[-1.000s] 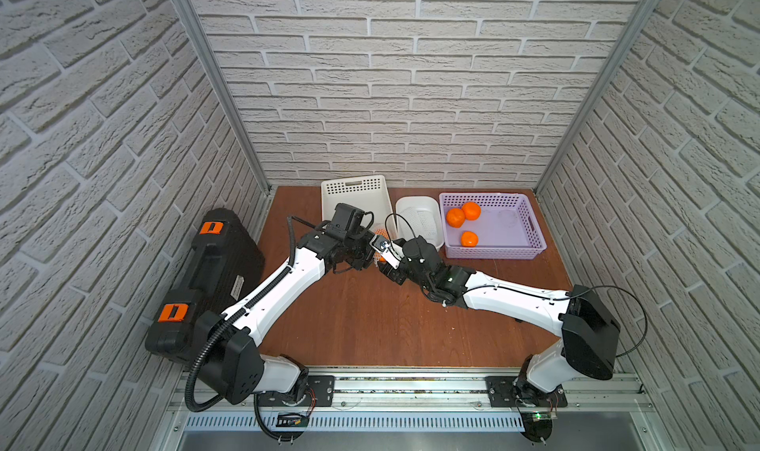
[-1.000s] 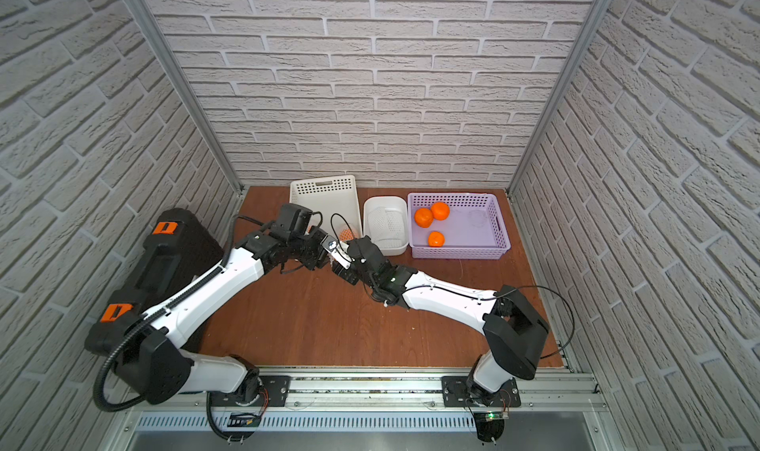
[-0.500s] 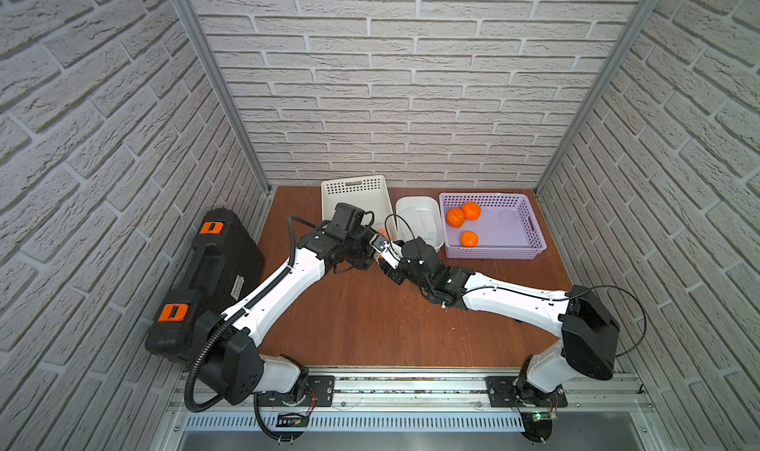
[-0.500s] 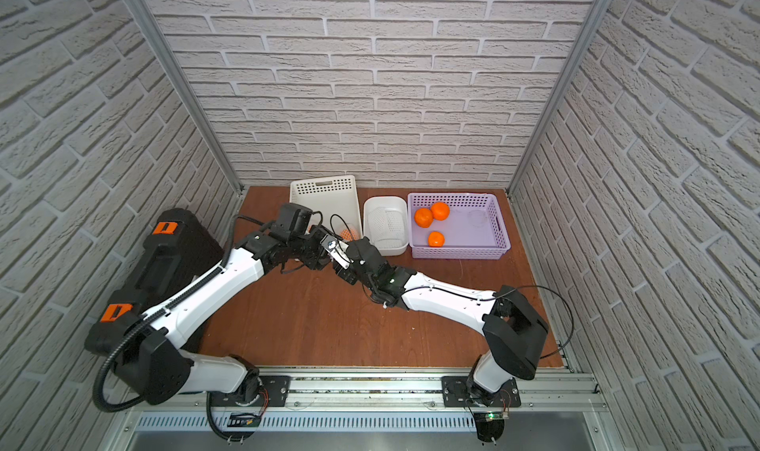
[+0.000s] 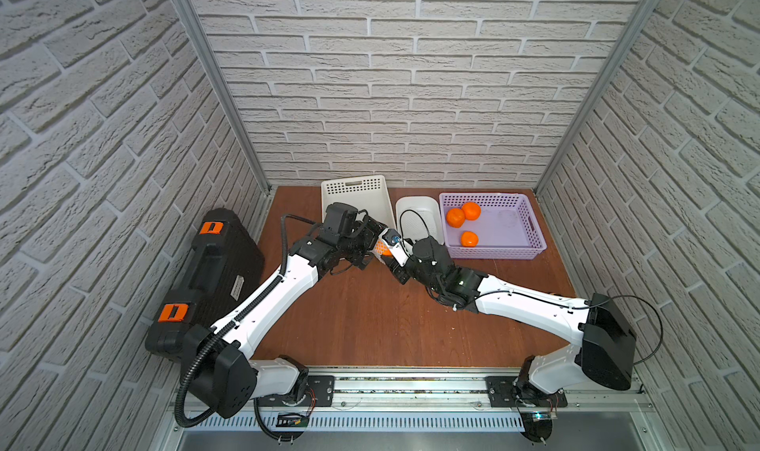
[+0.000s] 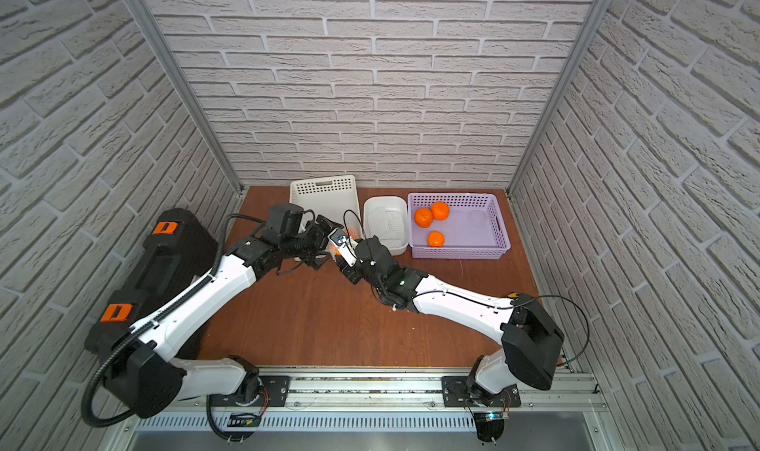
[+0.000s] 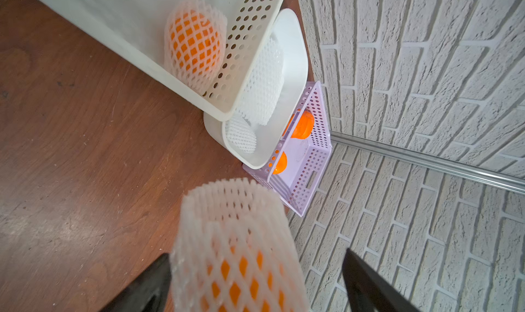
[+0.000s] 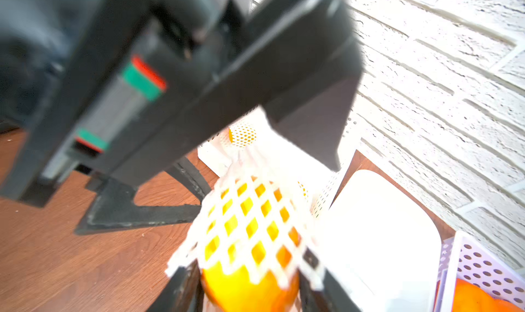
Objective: Remove foam nets from oranges
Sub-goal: Remove the foam net from the orange.
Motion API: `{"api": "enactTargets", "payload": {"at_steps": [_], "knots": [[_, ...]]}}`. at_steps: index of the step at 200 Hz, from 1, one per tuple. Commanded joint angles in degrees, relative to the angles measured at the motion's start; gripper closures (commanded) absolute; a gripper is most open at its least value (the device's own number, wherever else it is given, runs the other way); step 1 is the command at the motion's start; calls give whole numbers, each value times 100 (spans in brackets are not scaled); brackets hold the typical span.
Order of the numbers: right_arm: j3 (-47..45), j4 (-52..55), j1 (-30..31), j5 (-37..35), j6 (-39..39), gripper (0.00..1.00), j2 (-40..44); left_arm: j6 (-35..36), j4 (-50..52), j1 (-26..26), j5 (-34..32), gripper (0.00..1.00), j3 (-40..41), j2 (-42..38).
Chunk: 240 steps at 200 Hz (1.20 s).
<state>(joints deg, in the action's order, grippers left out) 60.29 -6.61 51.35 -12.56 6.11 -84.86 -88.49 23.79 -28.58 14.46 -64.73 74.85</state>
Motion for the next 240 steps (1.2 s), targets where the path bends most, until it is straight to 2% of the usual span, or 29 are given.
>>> {"api": "enactTargets", "payload": {"at_steps": [1, 20, 49, 58, 74, 108, 127, 184, 218, 240], "knots": [[-79, -132, -21, 186, -367, 86, 252, 115, -402, 68, 126, 9, 82, -52], [-88, -65, -24, 298, -476, 86, 350, 122, -449, 94, 220, 17, 92, -22], [-88, 91, -28, 358, -574, 88, 465, 80, -453, 94, 233, 51, 126, 18], [-97, 131, -28, 345, -602, 88, 487, 78, -437, 102, 229, 58, 134, -2], [-119, 227, -26, 352, -642, 89, 521, 100, -380, 102, 193, 65, 149, -29], [-249, 330, -22, 402, -774, 90, 708, 121, -239, 184, 150, 74, 188, -161], [-290, 468, -20, 540, -847, 90, 827, 133, -151, 250, 81, 85, 204, -253], [-655, 828, -22, 637, -1151, 91, 1521, 123, -302, 277, -34, 94, 249, -360], [-870, 1136, -82, 631, -1469, 92, 2057, 266, -337, 343, -454, 100, 364, -587], [-997, 1402, -223, 651, -1697, 92, 2441, 325, -616, 489, -665, 100, 619, -731]]}}
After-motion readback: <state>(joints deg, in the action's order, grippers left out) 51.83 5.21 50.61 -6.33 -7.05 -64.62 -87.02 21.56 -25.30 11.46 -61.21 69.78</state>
